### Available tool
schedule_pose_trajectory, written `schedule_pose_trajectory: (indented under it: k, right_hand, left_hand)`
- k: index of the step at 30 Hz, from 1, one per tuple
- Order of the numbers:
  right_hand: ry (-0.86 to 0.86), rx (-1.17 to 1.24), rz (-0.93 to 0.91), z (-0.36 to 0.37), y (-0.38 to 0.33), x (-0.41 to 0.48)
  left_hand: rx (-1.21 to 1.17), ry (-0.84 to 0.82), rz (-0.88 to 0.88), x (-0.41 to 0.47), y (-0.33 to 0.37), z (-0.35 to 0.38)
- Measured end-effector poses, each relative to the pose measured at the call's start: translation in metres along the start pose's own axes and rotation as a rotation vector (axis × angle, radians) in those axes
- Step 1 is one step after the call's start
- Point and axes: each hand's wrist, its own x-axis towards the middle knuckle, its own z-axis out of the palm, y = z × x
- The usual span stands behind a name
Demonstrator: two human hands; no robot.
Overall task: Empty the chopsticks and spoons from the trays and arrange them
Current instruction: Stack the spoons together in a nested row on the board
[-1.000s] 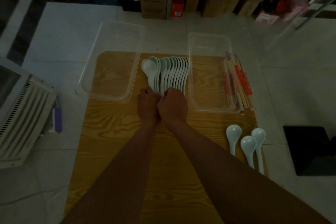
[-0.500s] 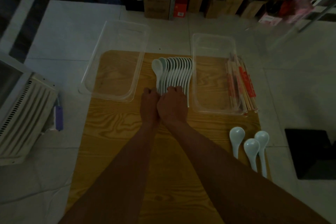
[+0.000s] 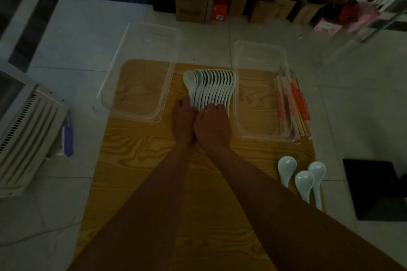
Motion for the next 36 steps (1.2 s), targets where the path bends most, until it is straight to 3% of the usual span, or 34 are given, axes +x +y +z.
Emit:
schedule_pose_trajectory:
  k: [6,14,18,36]
  right_hand:
    - [-0.003,-0.025,-0.021,-0.004,0.0,0.003]
    - [0.05,-0.1,-0.1,0.005,0.006,0.005]
    - [0.061,-0.099,-0.093,0.012,0.014,0.003]
    - [0.016,0.069,-0.079,0.011,0.03,-0.02]
  left_hand:
    - [-0.065,-0.029,0.047,0.005,-0.001,0.003]
    - [0.024,-0.034,0.078,0.006,0.003,0.001]
    - [-0.077,0.029,0.073,0.005,0.002,0.001]
    - [-0.062,-0.001,0.009,0.009,0.0,-0.003]
